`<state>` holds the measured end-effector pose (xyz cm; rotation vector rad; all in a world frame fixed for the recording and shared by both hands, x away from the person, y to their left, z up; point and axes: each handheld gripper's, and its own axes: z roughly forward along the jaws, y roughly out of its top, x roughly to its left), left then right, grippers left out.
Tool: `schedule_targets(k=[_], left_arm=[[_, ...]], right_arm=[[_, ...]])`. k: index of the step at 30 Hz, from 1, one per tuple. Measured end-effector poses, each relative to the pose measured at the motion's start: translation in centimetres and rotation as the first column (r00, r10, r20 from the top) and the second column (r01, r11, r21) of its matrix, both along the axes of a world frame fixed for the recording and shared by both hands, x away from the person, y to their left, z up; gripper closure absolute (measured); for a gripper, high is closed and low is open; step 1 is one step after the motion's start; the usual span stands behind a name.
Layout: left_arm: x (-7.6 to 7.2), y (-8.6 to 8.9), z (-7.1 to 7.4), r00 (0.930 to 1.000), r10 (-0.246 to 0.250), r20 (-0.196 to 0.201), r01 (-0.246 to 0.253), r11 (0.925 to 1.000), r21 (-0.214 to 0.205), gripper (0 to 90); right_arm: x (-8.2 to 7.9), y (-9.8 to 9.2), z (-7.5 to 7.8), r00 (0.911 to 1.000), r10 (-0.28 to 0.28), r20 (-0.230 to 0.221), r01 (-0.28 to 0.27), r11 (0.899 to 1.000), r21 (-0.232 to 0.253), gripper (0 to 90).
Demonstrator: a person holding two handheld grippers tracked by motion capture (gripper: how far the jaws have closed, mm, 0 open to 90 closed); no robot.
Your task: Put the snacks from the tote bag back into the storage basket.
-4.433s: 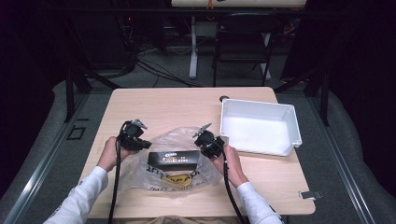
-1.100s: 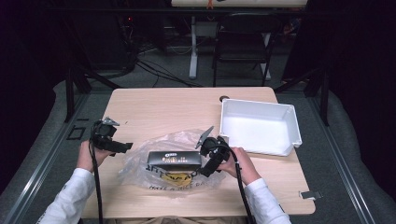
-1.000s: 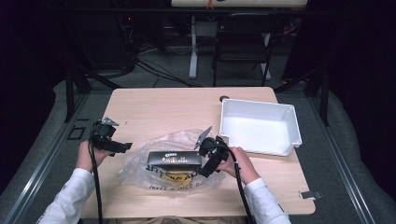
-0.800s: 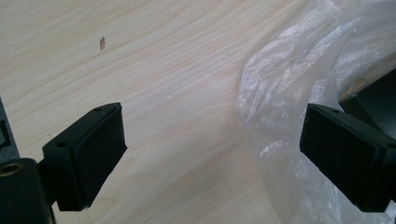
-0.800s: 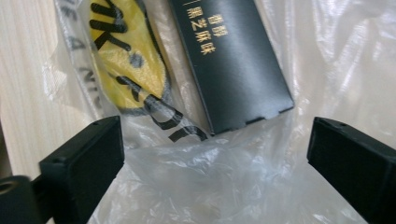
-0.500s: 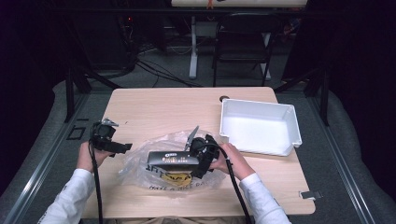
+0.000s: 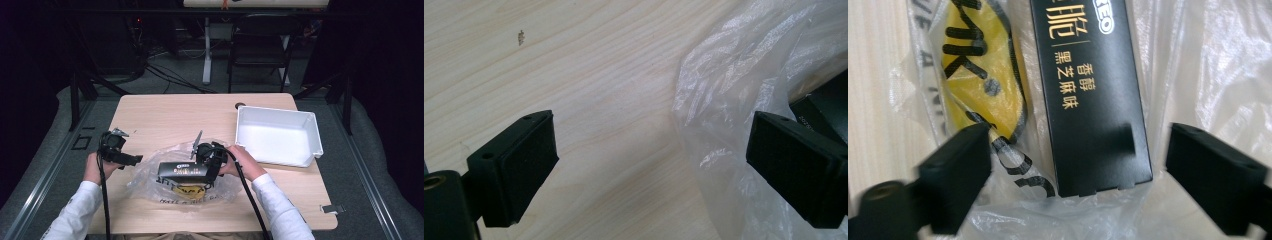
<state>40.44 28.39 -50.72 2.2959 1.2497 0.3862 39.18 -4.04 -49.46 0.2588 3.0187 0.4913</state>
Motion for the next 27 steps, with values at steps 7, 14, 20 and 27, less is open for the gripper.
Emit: schedule_targets(k=[7, 14, 20, 27], left_arm=[[0.0, -0.1, -0.1, 0.9999, -0.006, -0.008, 0.006, 1.0000, 0.004, 6.1], [0.1, -0.2, -0.3, 0.9998, -0.013, -0.014, 0.013, 0.9999, 0.010, 6.1], [0.1, -0.2, -0.3, 0.9997, -0.015, -0.020, 0.015, 0.9999, 0.006, 6.1], [0.2, -0.3, -0.4, 0.9995, -0.019, -0.026, 0.020, 0.9998, 0.009, 6.1]], right_arm=[[0.7, 1.0, -0.5, 0.9973, 0.072, 0.011, -0.071, 0.994, -0.088, 21.2], [1.5, 1.5, -1.3, 0.9961, 0.088, 0.006, -0.086, 0.988, -0.125, 30.1], [1.8, 2.1, -2.0, 0.9934, 0.114, -0.010, -0.114, 0.982, -0.152, 34.5], [1.8, 2.5, -2.4, 0.9905, 0.136, -0.018, -0.137, 0.976, -0.169, 36.6]])
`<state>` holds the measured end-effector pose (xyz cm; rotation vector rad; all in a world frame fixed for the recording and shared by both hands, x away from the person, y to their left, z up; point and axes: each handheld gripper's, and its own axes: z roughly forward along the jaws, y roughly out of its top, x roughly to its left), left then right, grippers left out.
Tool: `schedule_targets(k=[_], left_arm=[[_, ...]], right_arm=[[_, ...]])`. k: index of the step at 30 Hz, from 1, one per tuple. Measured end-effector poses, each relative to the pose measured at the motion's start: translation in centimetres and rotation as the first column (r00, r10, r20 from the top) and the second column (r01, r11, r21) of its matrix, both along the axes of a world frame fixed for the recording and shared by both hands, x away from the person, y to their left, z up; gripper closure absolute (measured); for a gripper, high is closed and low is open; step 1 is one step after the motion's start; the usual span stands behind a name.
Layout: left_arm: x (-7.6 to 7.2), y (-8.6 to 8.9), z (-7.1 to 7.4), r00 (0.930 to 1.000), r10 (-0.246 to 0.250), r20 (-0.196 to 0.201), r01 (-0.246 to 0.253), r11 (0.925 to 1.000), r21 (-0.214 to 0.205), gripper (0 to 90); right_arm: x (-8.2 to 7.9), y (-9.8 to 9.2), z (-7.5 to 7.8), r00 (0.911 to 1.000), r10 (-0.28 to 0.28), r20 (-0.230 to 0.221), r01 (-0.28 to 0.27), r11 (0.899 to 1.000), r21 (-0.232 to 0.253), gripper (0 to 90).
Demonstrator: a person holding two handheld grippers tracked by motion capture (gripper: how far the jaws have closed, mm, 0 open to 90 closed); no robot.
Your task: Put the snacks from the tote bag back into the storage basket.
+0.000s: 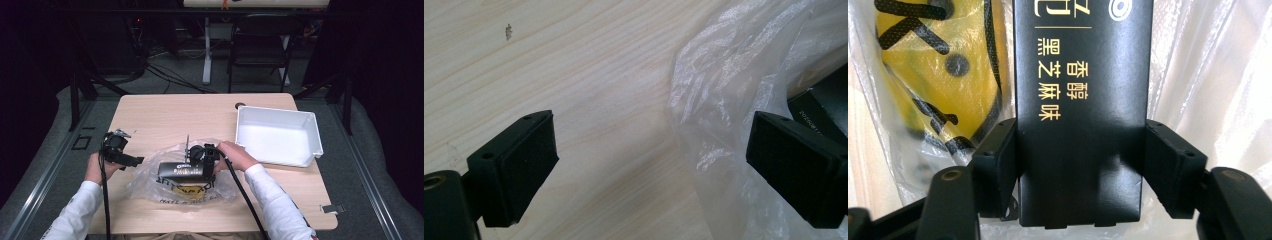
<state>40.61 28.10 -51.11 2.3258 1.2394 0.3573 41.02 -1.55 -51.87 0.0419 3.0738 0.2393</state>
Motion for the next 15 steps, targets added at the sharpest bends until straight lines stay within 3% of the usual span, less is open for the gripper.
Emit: schedule_targets(k=[7, 15], left_arm=[[0.0, 0.0, 0.0, 1.0000, 0.001, 0.001, -0.001, 1.0000, 0.002, 6.1], [0.0, 0.0, 0.0, 1.0000, 0.001, 0.001, -0.001, 1.0000, 0.003, 6.1]], right_arm=[[0.1, -0.4, 0.4, 0.9999, -0.001, -0.014, 0.002, 1.000, 0.028, 37.6], [-0.1, -0.9, 1.9, 0.9999, -0.005, -0.010, 0.005, 0.998, 0.060, 37.8]])
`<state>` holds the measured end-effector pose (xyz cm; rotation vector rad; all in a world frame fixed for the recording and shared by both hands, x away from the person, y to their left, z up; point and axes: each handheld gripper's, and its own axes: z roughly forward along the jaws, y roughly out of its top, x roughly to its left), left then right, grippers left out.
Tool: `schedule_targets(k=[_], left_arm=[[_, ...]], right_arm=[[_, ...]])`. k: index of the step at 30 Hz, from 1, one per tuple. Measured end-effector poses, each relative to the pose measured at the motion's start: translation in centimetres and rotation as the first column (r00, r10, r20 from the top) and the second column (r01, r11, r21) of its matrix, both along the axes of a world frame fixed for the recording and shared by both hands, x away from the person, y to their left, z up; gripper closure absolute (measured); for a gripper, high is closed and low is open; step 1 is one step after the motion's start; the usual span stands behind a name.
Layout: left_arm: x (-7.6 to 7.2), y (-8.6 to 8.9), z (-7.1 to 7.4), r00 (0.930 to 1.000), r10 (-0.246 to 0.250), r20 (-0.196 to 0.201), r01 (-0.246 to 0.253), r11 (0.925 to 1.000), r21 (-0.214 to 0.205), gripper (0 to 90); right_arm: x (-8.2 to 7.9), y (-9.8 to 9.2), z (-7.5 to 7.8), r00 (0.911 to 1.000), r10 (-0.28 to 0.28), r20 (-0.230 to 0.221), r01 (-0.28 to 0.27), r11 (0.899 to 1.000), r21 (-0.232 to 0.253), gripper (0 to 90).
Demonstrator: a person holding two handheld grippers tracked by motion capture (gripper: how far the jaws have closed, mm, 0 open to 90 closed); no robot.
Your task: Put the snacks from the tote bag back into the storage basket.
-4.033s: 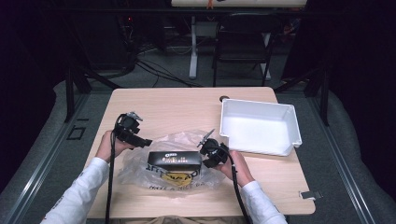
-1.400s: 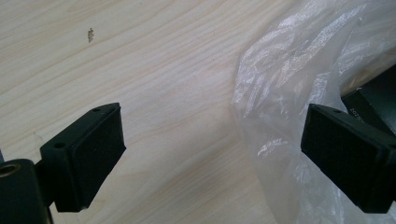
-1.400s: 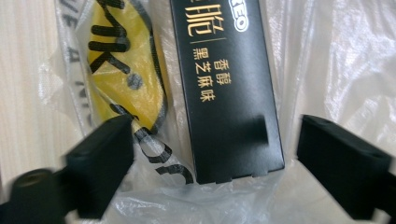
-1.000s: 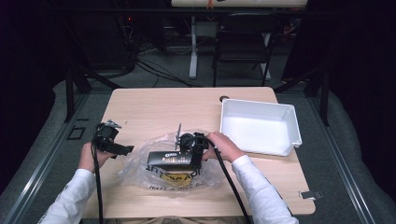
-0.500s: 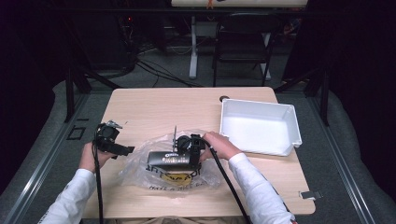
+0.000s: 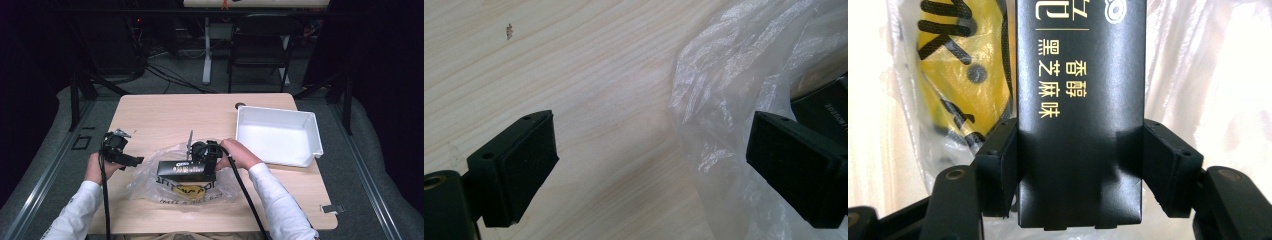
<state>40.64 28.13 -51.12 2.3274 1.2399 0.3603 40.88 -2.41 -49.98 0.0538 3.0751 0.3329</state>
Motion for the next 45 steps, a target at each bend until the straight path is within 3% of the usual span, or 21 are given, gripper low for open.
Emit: schedule_targets(k=[9, 23, 36, 45], left_arm=[[0.1, 0.1, -0.1, 1.0000, 0.008, 0.001, -0.008, 1.0000, -0.003, 6.0], [0.1, 0.1, -0.1, 1.0000, 0.009, 0.000, -0.009, 1.0000, -0.003, 5.8], [0.4, -0.1, -0.1, 1.0000, 0.008, -0.001, -0.008, 0.9999, -0.010, 5.5], [0.4, -0.2, 0.1, 0.9999, 0.005, 0.010, -0.005, 0.9999, -0.014, 5.2]], right_arm=[[0.0, -0.8, 2.3, 0.9995, -0.023, 0.021, 0.022, 0.997, 0.069, 37.8], [0.1, -2.3, 6.0, 0.9973, -0.046, 0.057, 0.040, 0.995, 0.093, 37.8], [0.4, -5.7, 8.0, 0.9940, -0.092, 0.059, 0.084, 0.990, 0.114, 37.8], [0.2, -9.2, 9.2, 0.9853, -0.153, 0.076, 0.142, 0.982, 0.128, 37.9]])
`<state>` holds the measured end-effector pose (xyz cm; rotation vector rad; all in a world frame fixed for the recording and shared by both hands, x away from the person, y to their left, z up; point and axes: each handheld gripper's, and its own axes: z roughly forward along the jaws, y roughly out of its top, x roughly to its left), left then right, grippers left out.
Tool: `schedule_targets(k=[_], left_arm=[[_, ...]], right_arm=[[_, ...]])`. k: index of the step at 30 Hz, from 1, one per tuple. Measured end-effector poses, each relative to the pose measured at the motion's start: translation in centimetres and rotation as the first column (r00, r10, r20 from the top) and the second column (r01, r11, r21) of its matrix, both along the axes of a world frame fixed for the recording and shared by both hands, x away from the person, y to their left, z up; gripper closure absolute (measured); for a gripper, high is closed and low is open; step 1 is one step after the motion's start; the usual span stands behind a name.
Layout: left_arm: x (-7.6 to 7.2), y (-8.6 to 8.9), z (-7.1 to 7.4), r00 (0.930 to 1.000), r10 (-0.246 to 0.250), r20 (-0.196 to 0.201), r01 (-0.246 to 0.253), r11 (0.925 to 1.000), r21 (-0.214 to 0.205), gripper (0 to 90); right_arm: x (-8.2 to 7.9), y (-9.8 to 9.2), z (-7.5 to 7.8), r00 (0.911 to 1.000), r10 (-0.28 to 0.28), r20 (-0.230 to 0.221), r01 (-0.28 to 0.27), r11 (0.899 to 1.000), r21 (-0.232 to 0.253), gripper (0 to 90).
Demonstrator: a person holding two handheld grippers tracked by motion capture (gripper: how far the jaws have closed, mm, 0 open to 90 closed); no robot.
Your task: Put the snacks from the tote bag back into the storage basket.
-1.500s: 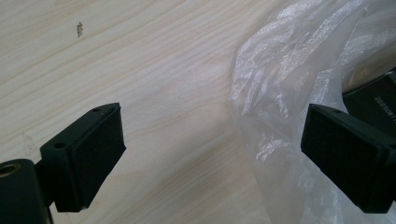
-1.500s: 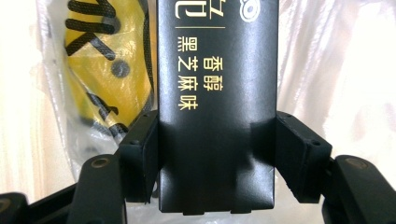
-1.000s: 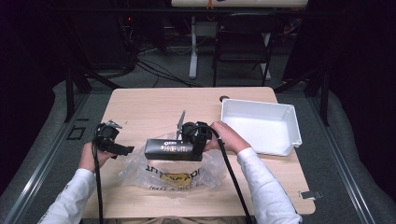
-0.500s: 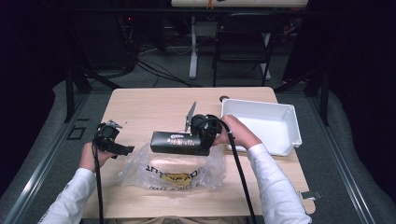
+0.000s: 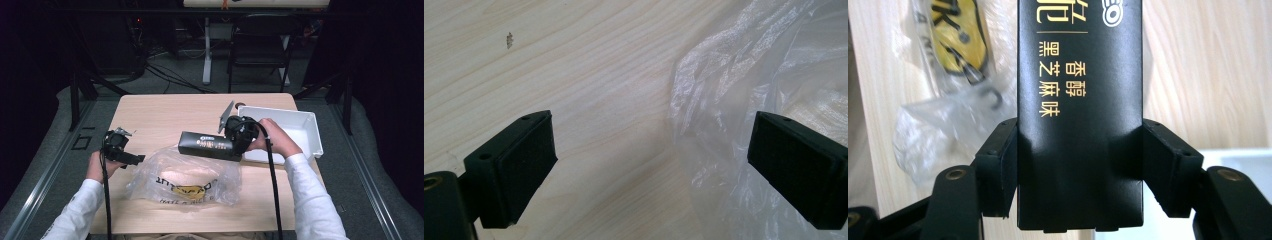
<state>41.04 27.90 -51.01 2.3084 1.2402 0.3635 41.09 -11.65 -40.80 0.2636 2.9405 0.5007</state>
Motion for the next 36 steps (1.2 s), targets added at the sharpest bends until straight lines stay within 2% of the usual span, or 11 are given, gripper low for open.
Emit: schedule_targets(k=[9, 13, 16, 19, 23, 36], left_arm=[[-0.2, 0.2, -0.1, 0.9999, 0.010, -0.004, -0.010, 0.9999, -0.001, 5.1], [-0.2, 0.2, 0.0, 0.9999, 0.011, -0.003, -0.011, 0.9999, 0.000, 5.1], [-0.2, 0.1, -0.1, 0.9999, 0.010, -0.005, -0.010, 0.9999, 0.002, 5.1], [-0.2, 0.1, -0.1, 0.9999, 0.012, -0.006, -0.012, 0.9999, 0.003, 5.1], [-0.2, 0.3, -0.2, 0.9999, 0.015, -0.008, -0.015, 0.9999, 0.000, 5.1], [-0.1, 0.2, -0.2, 0.9997, 0.019, -0.012, -0.019, 0.9998, 0.005, 5.1]], right_arm=[[0.3, -4.1, 1.0, 0.9972, -0.072, 0.022, 0.072, 0.997, -0.006, 37.8], [0.6, -5.9, 1.6, 0.9941, -0.104, 0.030, 0.105, 0.994, -0.028, 37.8], [0.7, -7.2, 1.6, 0.9920, -0.121, 0.036, 0.122, 0.992, -0.015, 37.8], [0.9, -8.4, 1.5, 0.9891, -0.141, 0.044, 0.142, 0.990, -0.024, 37.8], [1.2, -10.0, 1.3, 0.9856, -0.165, 0.035, 0.166, 0.986, -0.011, 37.8], [2.2, -15.2, 0.4, 0.9668, -0.254, 0.023, 0.255, 0.967, -0.002, 37.8]])
